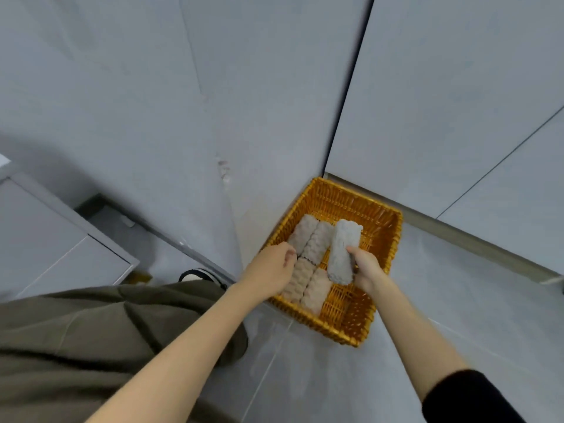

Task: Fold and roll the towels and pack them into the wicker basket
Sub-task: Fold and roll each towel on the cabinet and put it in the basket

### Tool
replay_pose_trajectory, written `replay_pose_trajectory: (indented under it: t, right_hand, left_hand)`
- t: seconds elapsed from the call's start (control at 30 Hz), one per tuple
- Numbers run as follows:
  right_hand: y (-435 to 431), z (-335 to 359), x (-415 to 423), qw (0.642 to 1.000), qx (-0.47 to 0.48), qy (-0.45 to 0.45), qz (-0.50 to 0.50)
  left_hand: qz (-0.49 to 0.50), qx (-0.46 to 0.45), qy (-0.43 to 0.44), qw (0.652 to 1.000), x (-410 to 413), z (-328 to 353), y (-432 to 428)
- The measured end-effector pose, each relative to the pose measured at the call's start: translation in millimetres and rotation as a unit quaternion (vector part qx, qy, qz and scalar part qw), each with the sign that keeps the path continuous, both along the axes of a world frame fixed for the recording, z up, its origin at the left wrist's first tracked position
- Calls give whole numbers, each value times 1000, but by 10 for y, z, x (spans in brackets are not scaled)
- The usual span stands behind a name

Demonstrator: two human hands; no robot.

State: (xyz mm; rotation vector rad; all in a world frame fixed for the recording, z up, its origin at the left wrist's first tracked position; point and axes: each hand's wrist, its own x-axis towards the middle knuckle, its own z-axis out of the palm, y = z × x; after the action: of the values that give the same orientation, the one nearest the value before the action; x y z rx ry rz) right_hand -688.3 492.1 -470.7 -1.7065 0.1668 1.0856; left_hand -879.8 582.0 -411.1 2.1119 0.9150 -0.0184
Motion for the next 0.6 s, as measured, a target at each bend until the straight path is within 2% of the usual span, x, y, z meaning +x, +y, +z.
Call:
replay_pose_trajectory:
  t: [0.17,0.4,0.6]
  right_hand:
    - [150,-500,123,997,-45,3,-70]
    - [416,-995,436,985,-60,-11,-164]
    - [592,-1358,461,981,-86,-45,-166]
  left_hand:
    - [-26,18,2,999,76,-284,57]
    - [2,-23,-24,999,273,-502,235]
    - [17,-40,-30,999,400,-616,355]
